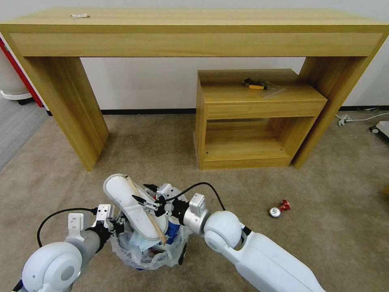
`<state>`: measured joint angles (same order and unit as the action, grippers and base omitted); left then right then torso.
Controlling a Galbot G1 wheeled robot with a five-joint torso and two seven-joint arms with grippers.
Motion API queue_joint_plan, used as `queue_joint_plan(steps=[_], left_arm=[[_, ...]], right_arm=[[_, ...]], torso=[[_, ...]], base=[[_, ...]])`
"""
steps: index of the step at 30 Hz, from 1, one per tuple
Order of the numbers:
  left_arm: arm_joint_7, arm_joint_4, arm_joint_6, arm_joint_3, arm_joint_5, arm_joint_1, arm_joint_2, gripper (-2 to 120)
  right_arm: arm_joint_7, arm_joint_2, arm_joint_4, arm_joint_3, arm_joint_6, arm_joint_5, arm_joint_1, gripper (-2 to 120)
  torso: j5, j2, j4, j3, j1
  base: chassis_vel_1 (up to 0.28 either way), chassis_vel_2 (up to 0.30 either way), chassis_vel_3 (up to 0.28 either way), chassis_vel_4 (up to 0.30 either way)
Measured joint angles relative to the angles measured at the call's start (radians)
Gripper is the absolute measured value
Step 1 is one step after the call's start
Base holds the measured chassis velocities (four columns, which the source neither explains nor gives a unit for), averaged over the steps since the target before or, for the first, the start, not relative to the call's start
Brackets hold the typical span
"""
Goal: Pick up the trash bin and place the garbage on the floor into it.
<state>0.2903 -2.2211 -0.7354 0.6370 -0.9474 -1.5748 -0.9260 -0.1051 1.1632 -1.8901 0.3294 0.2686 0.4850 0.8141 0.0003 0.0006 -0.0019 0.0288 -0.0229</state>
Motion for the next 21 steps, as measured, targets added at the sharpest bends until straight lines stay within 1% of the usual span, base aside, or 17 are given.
queue_joint_plan(steps=[3, 4, 7, 9, 11, 12, 14, 15, 16, 18, 19, 21], left_arm=[[0.000, -0.004, 0.000, 0.006, 0.001, -0.004, -0.005, 0], [0.000, -0.004, 0.000, 0.006, 0.001, -0.004, -0.005, 0], [0.000, -0.008, 0.000, 0.023, 0.002, -0.013, -0.009, 0], [0.000, -0.009, 0.000, 0.027, 0.002, -0.015, -0.009, 0], [-0.002, -0.016, 0.000, 0.036, 0.008, -0.022, -0.021, 0], [-0.002, -0.016, 0.000, 0.036, 0.008, -0.022, -0.021, 0], [-0.014, -0.027, 0.000, 0.036, 0.022, -0.030, -0.038, 0], [-0.014, -0.027, 0.000, 0.036, 0.022, -0.030, -0.038, 0], [-0.021, -0.030, 0.000, 0.036, 0.030, -0.033, -0.044, 0], [-0.033, -0.035, 0.000, 0.036, 0.051, -0.041, -0.057, 0], [-0.033, -0.035, 0.000, 0.036, 0.051, -0.041, -0.057, 0], [-0.040, -0.041, 0.000, 0.039, 0.063, -0.048, -0.068, 0]], right_arm=[[0.015, -0.020, -0.018, -0.025, 0.001, 0.001, 0.020, 86], [0.015, -0.020, -0.018, -0.025, 0.001, 0.001, 0.020, 86], [0.052, -0.037, -0.045, -0.083, 0.005, 0.002, 0.054, 97], [0.062, -0.044, -0.049, -0.101, 0.005, 0.002, 0.064, 99], [0.080, -0.074, -0.051, -0.189, -0.027, 0.000, 0.116, 100], [0.080, -0.074, -0.051, -0.189, -0.027, 0.000, 0.116, 100], [0.082, -0.107, -0.068, -0.306, -0.041, -0.003, 0.183, 100], [0.082, -0.107, -0.068, -0.306, -0.041, -0.003, 0.183, 100], [0.079, -0.120, -0.080, -0.356, -0.042, -0.003, 0.221, 100], [0.046, -0.146, -0.109, -0.477, -0.052, -0.015, 0.320, 100], [0.046, -0.146, -0.109, -0.477, -0.052, -0.015, 0.320, 100], [0.013, -0.156, -0.125, -0.585, -0.077, -0.042, 0.433, 100]], torso=[[0.0000, 0.000, 0.0000, 0.000, 0.000], [0.0000, 0.000, 0.0000, 0.000, 0.000], [0.0002, 0.000, -0.0001, 0.000, 0.000], [0.0002, 0.000, 0.0000, 0.000, 0.000], [0.0002, 0.000, 0.0001, 0.000, 0.000], [0.0002, 0.000, 0.0001, 0.000, 0.000], [0.0003, 0.000, 0.0000, 0.000, 0.000], [0.0003, 0.000, 0.0000, 0.000, 0.000], [0.0003, 0.000, -0.0001, 0.000, 0.000], [0.0004, 0.000, 0.0000, 0.000, 0.000], [0.0004, 0.000, 0.0000, 0.000, 0.000], [0.0002, 0.000, -0.0002, 0.000, 0.000]], base=[[0.000, 0.000, 0.000, 0.000], [0.000, 0.000, 0.000, 0.000], [0.000, 0.000, 0.000, 0.000], [0.000, 0.000, 0.000, 0.000], [0.000, 0.000, 0.000, 0.000], [0.000, 0.000, 0.000, 0.000], [0.000, 0.000, 0.000, 0.000], [0.000, 0.000, 0.000, 0.000], [0.000, 0.000, 0.000, 0.000], [0.000, 0.000, 0.000, 0.000], [0.000, 0.000, 0.000, 0.000], [0.000, 0.000, 0.000, 0.000]])
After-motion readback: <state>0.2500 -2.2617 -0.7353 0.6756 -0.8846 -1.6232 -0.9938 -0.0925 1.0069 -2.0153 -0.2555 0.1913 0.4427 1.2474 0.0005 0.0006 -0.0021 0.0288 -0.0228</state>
